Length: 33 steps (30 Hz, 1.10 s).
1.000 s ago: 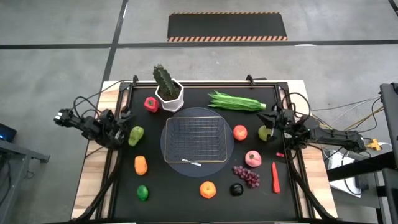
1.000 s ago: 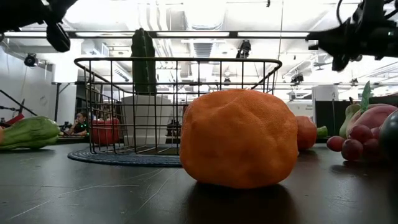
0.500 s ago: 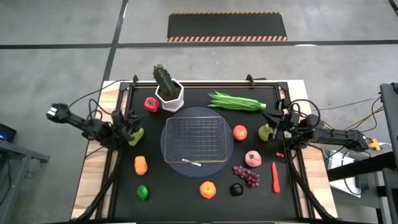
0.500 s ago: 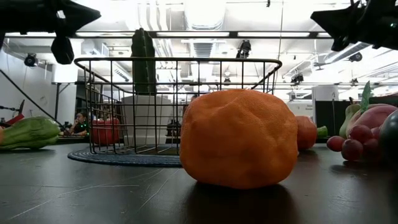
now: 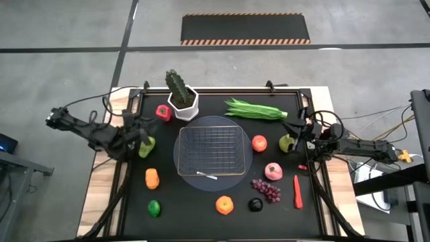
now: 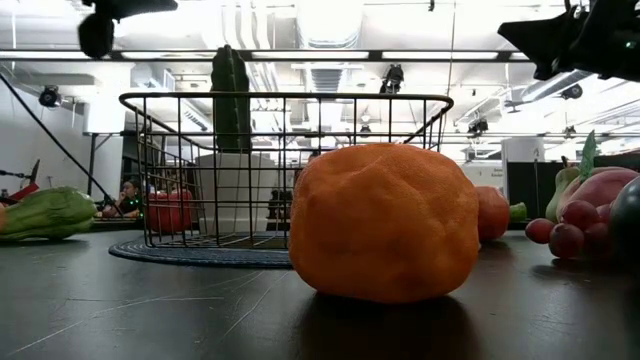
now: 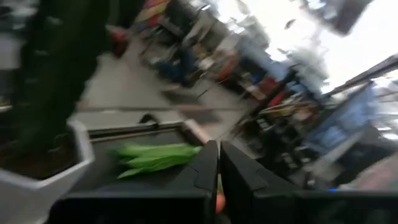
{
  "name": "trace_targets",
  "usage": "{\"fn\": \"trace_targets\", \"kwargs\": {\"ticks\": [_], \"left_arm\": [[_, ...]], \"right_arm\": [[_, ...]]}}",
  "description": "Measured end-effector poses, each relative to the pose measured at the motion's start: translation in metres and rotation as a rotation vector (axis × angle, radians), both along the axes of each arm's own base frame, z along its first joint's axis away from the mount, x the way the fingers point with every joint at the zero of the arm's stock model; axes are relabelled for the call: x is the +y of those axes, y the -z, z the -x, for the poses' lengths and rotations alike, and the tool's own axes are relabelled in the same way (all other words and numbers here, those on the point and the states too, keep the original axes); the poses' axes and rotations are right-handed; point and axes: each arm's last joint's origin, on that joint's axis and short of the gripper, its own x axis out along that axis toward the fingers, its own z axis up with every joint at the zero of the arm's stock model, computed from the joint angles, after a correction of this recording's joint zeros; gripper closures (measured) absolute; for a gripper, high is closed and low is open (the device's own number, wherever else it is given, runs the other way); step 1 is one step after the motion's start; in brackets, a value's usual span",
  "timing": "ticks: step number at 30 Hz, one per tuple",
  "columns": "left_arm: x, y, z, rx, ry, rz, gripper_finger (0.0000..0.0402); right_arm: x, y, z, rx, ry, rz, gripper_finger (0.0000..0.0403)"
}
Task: Build produce basket
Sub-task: Put the chayote into the wire basket
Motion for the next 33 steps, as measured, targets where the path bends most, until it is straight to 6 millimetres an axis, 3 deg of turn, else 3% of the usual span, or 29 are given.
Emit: {"fn": "trace_targets", "kwargs": {"ticks": [6, 13, 17, 22, 28, 33], "left_arm": [[0.005, -0.009, 0.009, 0.251, -0.065, 0.22, 0.0401], [0.007, 0.017, -0.002, 0.889, -0.273, 0.659, 0.0402], [0.007, 0.036, -0.021, 1.157, -0.287, 0.717, 0.0402], [0.014, 0.048, -0.037, 1.295, -0.304, 0.686, 0.0401], [0.023, 0.053, -0.044, 1.337, -0.301, 0.68, 0.0399], [0.026, 0.059, -0.046, 1.316, -0.28, 0.675, 0.0346]], "right_arm": [[0.0, 0.001, 0.0, 0.012, 0.007, -0.004, 0.0394], [0.0, 0.002, -0.001, 0.023, 0.006, -0.008, 0.0394], [0.0, 0.003, -0.001, 0.028, 0.006, -0.009, 0.0394], [0.0, 0.003, -0.001, 0.034, 0.007, -0.01, 0.0394], [0.0, 0.006, -0.002, 0.062, 0.007, -0.012, 0.0394], [-0.001, 0.007, -0.002, 0.075, 0.007, -0.013, 0.0394]]}}
